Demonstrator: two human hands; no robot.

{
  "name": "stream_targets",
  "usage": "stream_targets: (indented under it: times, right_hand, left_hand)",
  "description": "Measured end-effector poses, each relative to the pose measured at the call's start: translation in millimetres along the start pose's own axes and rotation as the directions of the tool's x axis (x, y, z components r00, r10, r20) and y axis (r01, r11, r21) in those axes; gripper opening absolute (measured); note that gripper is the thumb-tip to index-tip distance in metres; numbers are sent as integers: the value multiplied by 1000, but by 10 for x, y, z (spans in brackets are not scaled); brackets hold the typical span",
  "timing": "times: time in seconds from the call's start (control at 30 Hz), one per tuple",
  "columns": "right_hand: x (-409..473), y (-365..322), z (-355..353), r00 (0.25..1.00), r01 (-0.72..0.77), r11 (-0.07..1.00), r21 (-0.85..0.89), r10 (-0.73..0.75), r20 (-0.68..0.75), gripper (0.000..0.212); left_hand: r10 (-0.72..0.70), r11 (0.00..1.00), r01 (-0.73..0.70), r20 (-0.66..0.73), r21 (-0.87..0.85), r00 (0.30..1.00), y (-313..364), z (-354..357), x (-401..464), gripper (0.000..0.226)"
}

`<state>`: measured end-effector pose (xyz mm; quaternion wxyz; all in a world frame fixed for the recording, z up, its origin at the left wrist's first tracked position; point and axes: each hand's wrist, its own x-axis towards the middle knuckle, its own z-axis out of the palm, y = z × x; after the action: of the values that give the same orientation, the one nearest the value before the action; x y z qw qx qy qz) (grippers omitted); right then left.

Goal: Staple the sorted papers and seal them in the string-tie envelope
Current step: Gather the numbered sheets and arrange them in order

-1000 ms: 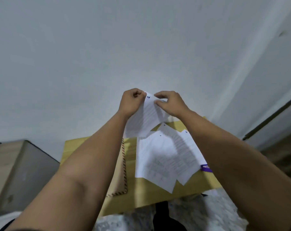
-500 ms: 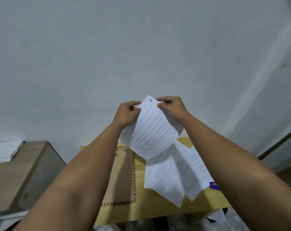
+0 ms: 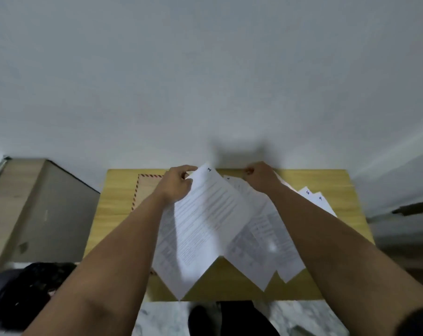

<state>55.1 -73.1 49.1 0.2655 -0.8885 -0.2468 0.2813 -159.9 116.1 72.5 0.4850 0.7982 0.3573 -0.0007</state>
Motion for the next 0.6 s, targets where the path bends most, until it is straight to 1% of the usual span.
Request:
stream_targets:
  times: [0.1, 0.17, 0.23, 0.3, 0.37, 0.53, 0.6]
  right_hand:
    - [438, 276, 234, 992, -15, 976, -218, 42, 118, 31]
    - [697, 367, 384, 982, 6, 954, -299, 51, 180, 44]
    - [893, 398, 539, 977, 57, 932, -358, 22, 212, 51]
    - [1009, 409, 678, 976, 146, 888, -436, -56, 213, 50]
    - [1074, 409, 774, 977, 181, 858, -481, -99, 191, 46]
    - [1146, 367, 806, 976, 163, 862, -480, -71, 204, 37]
    - [1151, 357, 801, 977, 139, 872, -469, -44, 209, 29]
  left_hand:
    - [-2, 996, -1, 43, 84, 999, -294, 172, 199, 56]
    - [-15, 994, 5, 92, 111, 996, -399, 260, 304, 59]
    - [-40, 993, 27, 109, 116, 993, -494, 332, 424, 59]
    - [-61, 992, 48, 113, 116, 992, -582, 402, 526, 59]
    - [-77, 992, 65, 116, 107, 990, -636, 441, 592, 58]
    - [-76, 994, 66, 112, 87, 991, -636, 407, 607, 56]
    - [-73, 996, 66, 108, 67, 991, -619, 385, 598, 56]
